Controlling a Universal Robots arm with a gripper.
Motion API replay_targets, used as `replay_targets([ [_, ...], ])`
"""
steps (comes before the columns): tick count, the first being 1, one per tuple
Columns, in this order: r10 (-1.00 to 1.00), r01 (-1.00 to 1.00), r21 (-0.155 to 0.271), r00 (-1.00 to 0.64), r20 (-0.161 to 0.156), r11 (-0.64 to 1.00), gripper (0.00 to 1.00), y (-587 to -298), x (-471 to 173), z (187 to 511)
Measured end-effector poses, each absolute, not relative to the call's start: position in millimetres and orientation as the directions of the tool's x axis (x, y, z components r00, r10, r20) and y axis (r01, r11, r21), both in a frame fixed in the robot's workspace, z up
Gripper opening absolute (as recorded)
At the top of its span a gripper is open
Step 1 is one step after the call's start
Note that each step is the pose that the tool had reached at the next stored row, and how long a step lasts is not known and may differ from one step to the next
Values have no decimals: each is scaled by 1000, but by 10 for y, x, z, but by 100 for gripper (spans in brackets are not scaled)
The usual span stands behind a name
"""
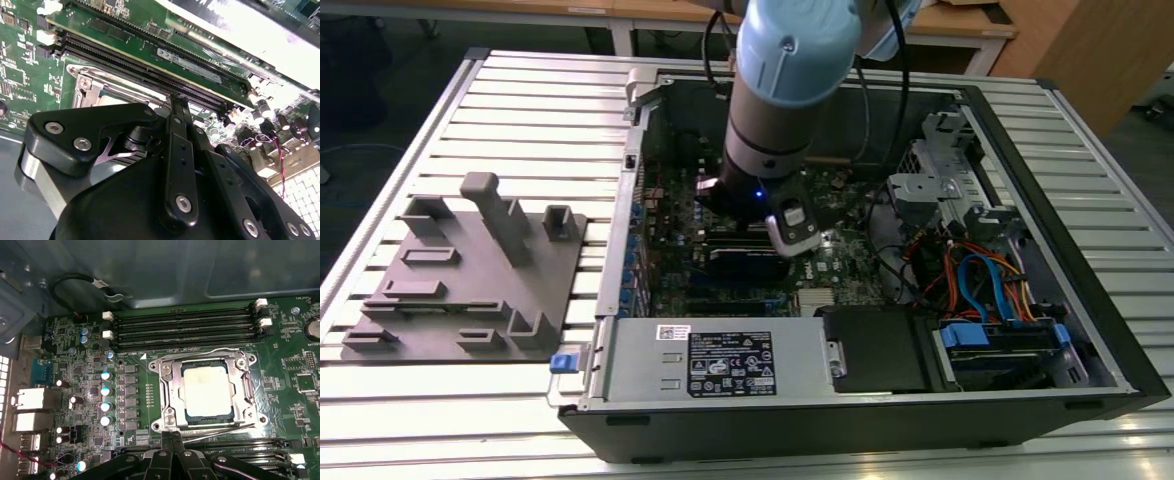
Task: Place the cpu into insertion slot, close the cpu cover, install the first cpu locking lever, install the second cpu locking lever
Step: 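Install the second cpu locking lever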
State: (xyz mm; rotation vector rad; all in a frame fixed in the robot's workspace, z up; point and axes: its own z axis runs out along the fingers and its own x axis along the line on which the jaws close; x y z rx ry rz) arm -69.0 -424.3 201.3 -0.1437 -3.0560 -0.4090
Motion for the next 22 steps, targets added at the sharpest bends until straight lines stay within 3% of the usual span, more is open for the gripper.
replay_targets([
  [22, 135, 149, 288, -988, 71, 946, 10, -4269, -790, 1930],
])
